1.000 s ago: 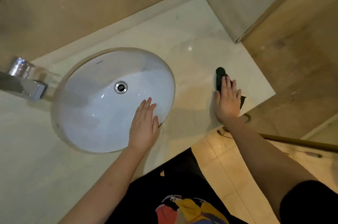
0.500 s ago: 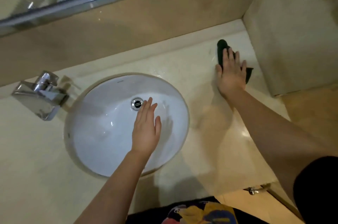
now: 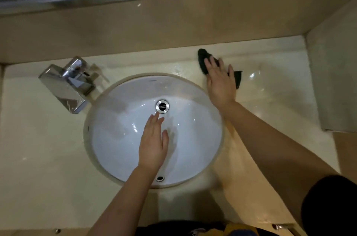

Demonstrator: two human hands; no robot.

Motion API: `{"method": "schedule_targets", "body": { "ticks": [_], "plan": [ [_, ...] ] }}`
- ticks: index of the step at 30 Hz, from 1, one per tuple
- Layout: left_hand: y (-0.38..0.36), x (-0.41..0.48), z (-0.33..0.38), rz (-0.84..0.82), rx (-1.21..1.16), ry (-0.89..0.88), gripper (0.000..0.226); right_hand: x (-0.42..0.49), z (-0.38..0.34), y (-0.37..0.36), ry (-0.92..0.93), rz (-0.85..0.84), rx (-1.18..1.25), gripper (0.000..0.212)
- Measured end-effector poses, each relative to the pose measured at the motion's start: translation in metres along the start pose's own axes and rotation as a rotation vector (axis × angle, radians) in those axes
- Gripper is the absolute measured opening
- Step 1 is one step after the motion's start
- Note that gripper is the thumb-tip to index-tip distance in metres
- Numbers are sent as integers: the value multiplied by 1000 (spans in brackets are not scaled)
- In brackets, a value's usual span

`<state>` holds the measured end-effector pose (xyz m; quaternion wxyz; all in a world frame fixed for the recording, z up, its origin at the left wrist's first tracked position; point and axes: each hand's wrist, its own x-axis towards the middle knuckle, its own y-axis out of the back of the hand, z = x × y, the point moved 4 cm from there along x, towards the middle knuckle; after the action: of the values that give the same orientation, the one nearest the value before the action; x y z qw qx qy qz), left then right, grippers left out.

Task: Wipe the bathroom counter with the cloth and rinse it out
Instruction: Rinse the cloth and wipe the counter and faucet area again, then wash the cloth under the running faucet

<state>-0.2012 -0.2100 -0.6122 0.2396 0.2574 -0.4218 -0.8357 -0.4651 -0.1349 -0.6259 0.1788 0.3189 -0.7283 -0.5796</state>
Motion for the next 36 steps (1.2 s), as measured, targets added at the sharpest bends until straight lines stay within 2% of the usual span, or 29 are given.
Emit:
{"method": "schedule_targets", "body": {
  "ticks": [6,12,17,23,28,30,33,36],
  "plan": [
    [32,-22,-23,21,-16,-24,49,0,-95,-18,155,-41,162,46],
    [81,-45,-72,69,-48,-38,46,-24,-171,-22,221,-76,293,31],
    [109,-40,-96,32,-111,-31,35,-54,-187,-5,100,-132,453,31],
    [147,-23,-80,-12,-296,-72,46,-87,-215,44,160,-27,439,30],
    [165,-21,-69,-87,-497,-63,57,-116,-250,66,175,-41,499,32],
    [166,-21,-71,-99,-530,-68,48,-123,-262,67,172,-51,507,31],
    [178,-24,-83,-17,-546,-59,18,-127,-279,63,192,-87,489,27],
    [186,-24,-100,2,-481,-4,8,-121,-291,56,249,-150,413,25]
  ]
}}
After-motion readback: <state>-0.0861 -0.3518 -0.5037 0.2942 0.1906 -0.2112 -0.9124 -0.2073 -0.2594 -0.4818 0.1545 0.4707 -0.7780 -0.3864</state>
